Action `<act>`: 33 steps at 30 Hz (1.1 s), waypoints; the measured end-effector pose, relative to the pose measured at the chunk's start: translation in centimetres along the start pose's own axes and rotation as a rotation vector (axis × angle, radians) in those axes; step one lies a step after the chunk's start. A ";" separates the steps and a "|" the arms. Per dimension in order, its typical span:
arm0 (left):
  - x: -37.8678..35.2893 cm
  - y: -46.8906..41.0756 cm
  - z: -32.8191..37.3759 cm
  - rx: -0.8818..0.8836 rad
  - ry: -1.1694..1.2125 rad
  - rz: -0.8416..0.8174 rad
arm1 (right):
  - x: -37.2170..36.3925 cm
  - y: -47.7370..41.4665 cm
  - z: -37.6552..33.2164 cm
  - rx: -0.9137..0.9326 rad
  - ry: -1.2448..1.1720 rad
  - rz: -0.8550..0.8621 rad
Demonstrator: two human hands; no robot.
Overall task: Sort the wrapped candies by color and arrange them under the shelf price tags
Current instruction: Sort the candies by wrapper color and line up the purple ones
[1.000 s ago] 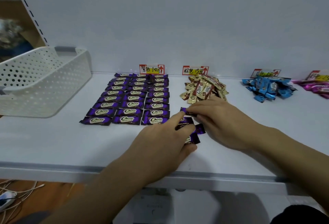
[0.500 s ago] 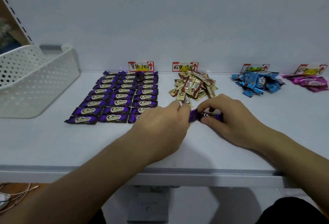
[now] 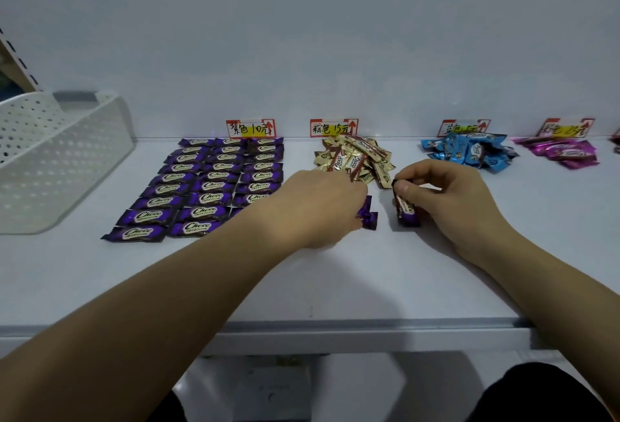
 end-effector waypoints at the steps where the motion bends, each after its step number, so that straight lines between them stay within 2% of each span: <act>1: 0.3 -0.1 0.0 -0.004 -0.023 0.016 | 0.1 0.1 0.0 -0.028 -0.043 0.022; 5: 0.4 1.1 -1.2 0.051 0.069 0.082 | 0.4 0.2 -0.4 -0.077 -0.110 0.089; 10: 0.9 4.1 -4.3 0.169 0.457 0.225 | -1.6 0.4 -0.7 -0.184 -0.266 0.003; 12: 0.9 5.8 -6.0 0.263 0.682 0.280 | -3.5 1.0 -1.0 -0.225 -0.358 -0.075; 15: 0.0 8.6 -8.7 0.396 1.179 0.354 | -6.6 1.7 -1.7 -0.237 -0.399 -0.203; 18: -2.0 11.2 -10.6 0.476 1.710 0.419 | -9.4 1.9 -2.6 -0.241 -0.364 -0.288; 20: -3.1 12.9 -11.5 0.483 1.924 0.468 | -11.6 2.1 -3.7 -0.206 -0.304 -0.371; 23: -4.5 15.7 -12.7 0.531 1.993 0.520 | -15.7 2.6 -5.7 -0.101 -0.131 -0.511; 29: -7.5 22.5 -15.1 0.765 1.909 0.619 | -25.8 4.0 -7.9 0.225 0.314 -0.748; 33: -9.5 25.5 -16.3 0.940 1.913 0.674 | -30.0 4.9 -7.8 0.364 0.503 -0.819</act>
Point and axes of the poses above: each hand's wrist, its own y-axis away from the middle knuckle, its own x-axis out of the back of the hand, z = x × y, the point moved 6 cm from there along -y, towards the middle knuckle, and after that the axes turned 12 degrees about -y, right-handed, at the moved point
